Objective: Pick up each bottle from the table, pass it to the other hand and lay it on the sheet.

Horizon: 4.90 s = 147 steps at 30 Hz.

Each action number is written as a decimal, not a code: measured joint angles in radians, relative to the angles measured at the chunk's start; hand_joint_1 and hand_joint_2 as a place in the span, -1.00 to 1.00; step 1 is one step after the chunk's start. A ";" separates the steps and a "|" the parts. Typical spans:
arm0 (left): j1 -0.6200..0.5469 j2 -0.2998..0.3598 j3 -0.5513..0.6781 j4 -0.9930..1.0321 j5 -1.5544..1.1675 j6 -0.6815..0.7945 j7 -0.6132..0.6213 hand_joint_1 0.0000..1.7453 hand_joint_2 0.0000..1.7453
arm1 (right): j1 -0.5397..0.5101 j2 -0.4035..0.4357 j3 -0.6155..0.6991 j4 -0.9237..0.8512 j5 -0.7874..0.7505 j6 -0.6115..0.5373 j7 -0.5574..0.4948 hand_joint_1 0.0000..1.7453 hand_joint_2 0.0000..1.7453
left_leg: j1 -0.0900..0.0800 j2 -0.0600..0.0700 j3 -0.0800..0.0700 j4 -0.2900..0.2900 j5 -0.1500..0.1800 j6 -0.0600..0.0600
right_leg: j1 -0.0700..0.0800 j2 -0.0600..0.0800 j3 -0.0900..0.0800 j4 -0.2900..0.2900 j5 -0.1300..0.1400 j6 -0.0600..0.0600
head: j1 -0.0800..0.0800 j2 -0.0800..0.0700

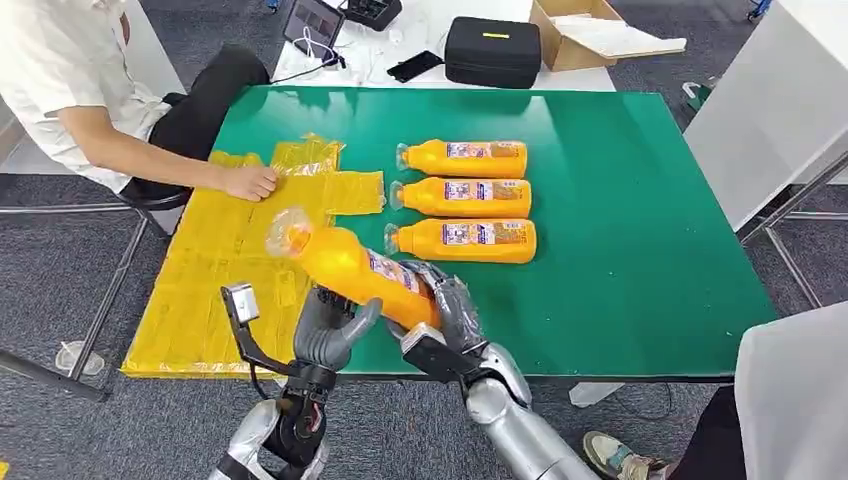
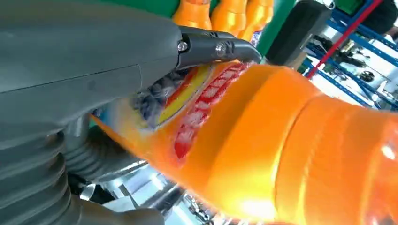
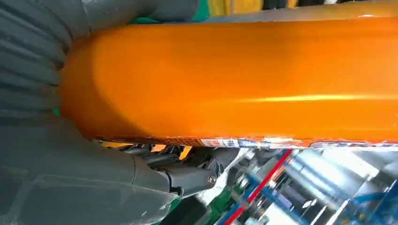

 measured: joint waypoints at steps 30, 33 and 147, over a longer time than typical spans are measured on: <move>-0.031 -0.034 0.038 0.011 -0.032 0.075 -0.060 1.00 1.00 | -0.001 0.014 0.070 -0.019 -0.103 0.055 0.010 -1.00 1.00 | 0.000 0.000 -0.001 0.000 0.000 0.000 | 0.000 0.000 -0.001 0.000 0.000 0.000 | 0.000 0.000; -0.027 -0.034 0.042 0.011 -0.027 0.075 -0.060 1.00 1.00 | 0.005 0.014 0.066 -0.019 -0.146 0.082 0.010 -1.00 1.00 | 0.000 0.000 -0.001 0.000 0.000 0.000 | 0.000 0.000 -0.001 0.000 0.000 0.000 | 0.000 0.000; -0.581 0.249 0.082 0.900 -1.608 -0.146 0.157 -1.00 1.00 | 0.259 0.076 -0.519 -0.413 -0.375 -0.319 -0.142 -1.00 1.00 | 0.000 -0.001 0.005 0.000 0.004 -0.002 | 0.001 -0.002 0.006 0.001 0.002 -0.003 | 0.000 0.000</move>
